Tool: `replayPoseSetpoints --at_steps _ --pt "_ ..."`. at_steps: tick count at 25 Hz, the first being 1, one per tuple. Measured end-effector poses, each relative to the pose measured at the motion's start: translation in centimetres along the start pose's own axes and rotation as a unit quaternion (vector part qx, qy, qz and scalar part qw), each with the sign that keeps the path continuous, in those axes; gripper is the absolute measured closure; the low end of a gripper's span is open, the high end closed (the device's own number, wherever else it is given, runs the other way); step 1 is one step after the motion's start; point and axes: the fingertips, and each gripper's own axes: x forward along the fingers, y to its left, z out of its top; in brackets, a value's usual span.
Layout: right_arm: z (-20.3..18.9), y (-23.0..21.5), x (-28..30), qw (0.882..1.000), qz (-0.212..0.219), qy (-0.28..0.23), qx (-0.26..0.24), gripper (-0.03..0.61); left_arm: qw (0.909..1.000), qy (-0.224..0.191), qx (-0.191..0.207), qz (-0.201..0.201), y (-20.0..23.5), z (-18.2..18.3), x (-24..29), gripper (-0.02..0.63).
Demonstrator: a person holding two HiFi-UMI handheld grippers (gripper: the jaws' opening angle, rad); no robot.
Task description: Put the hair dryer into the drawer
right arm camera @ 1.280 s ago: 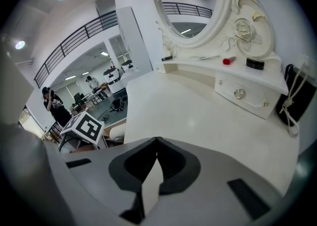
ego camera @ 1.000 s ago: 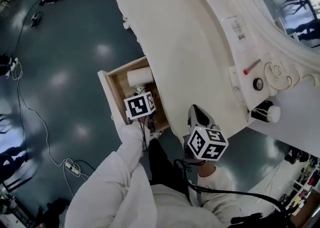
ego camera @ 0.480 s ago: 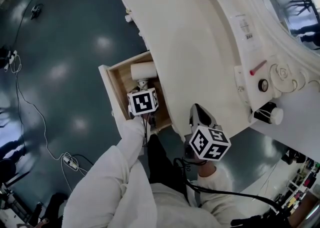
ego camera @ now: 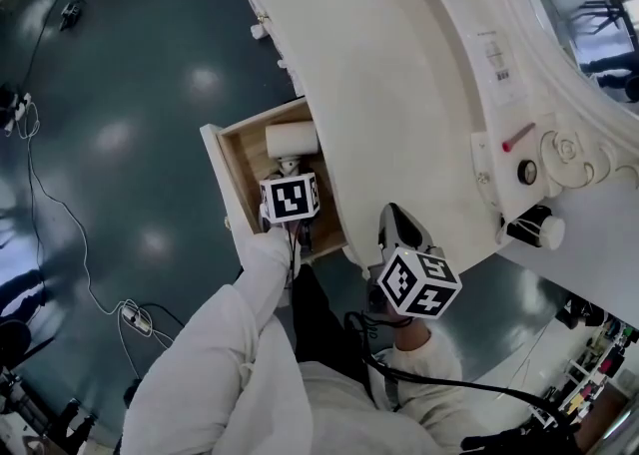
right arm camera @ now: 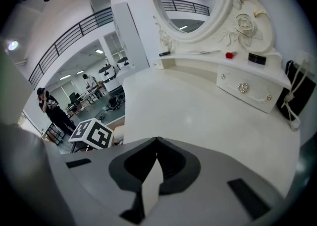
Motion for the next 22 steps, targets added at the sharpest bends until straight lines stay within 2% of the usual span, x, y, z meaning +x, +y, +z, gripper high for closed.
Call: replayPoseSetpoints --at_steps 4,6,8,17,22 --pt "0.2 0.5 0.0 1.000 0.000 0.000 0.000 0.517 0.9999 0.005 0.003 -0.009 -0.4 -0.1 -0.1 0.416" --pt "0.4 0.8 0.0 1.000 0.001 -0.002 0.000 0.517 1.0000 0.003 0.002 -0.007 -0.3 0.1 -0.3 0.366" --pt "0.8 1.0 0.1 1.000 0.002 -0.005 0.000 0.517 1.0000 -0.003 0.006 0.004 0.1 0.7 -0.7 0.348" --pt "1.6 2.1 -0.3 1.000 0.001 -0.018 0.001 0.517 0.9998 -0.017 -0.007 -0.010 -0.3 1.5 -3.7 0.345" --pt "2.5 3.6 -1.0 0.999 0.007 -0.032 0.000 0.517 0.9981 -0.041 0.001 -0.045 -1.6 2.7 -8.1 0.347"
